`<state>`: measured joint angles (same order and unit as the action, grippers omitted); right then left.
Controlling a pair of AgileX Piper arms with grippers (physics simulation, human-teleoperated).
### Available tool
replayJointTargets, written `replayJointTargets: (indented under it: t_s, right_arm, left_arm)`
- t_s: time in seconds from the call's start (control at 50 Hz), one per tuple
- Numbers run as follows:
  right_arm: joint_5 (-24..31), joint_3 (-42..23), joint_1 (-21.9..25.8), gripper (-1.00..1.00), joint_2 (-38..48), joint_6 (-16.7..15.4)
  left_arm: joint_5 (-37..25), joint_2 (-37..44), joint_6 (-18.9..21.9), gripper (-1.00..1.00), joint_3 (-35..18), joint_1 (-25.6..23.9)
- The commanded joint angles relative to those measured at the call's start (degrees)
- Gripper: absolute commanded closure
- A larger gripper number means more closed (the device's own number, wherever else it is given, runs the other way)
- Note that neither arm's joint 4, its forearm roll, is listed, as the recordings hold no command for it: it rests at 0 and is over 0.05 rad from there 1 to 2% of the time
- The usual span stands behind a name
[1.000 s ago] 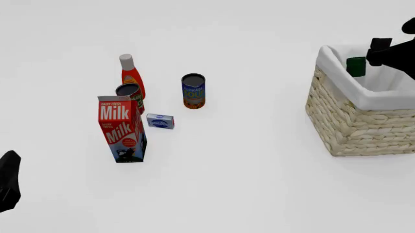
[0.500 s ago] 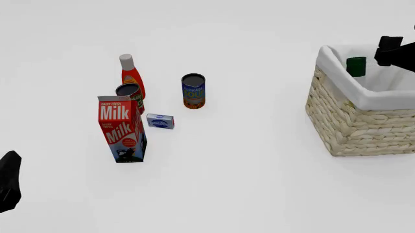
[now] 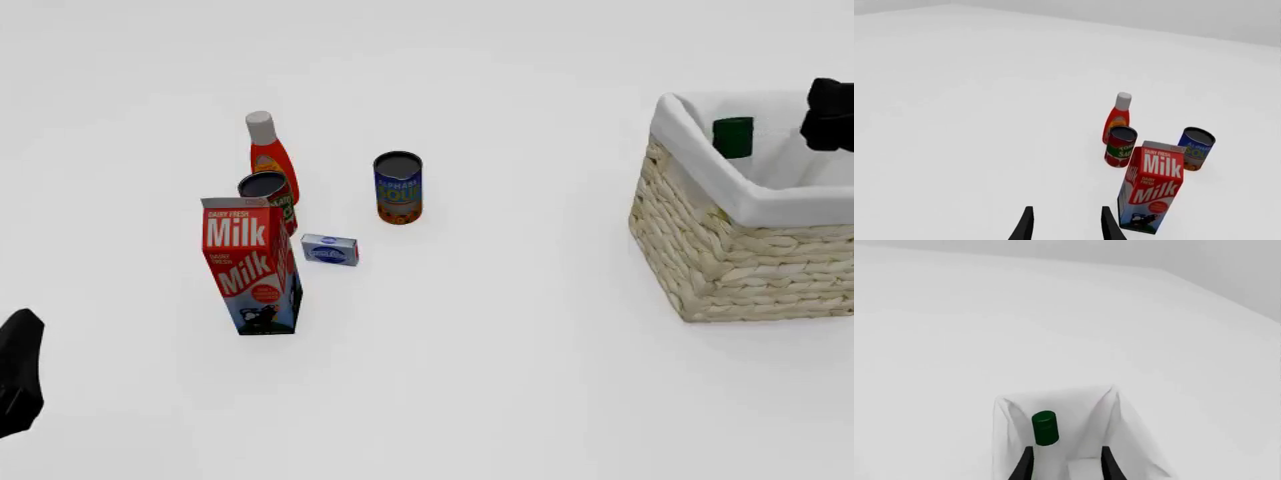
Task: Pick the salad dressing and place it in the basket.
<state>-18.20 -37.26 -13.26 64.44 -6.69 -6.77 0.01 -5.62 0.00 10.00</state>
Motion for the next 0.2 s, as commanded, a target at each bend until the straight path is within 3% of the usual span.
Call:
replayJointTargets:
  t_s: [0.02, 0.2]
  right_arm:
    - [3.3, 4.2, 0.8, -1.00, -8.1, 0.0]
    - [8.8, 6.3, 1.8, -1.00, -16.2, 1.0]
  left_arm:
    - [0.6, 0.0, 0.2, -1.00, 0.0, -0.1]
    - [0.9, 0.0, 0.3, -1.00, 0.0, -0.9]
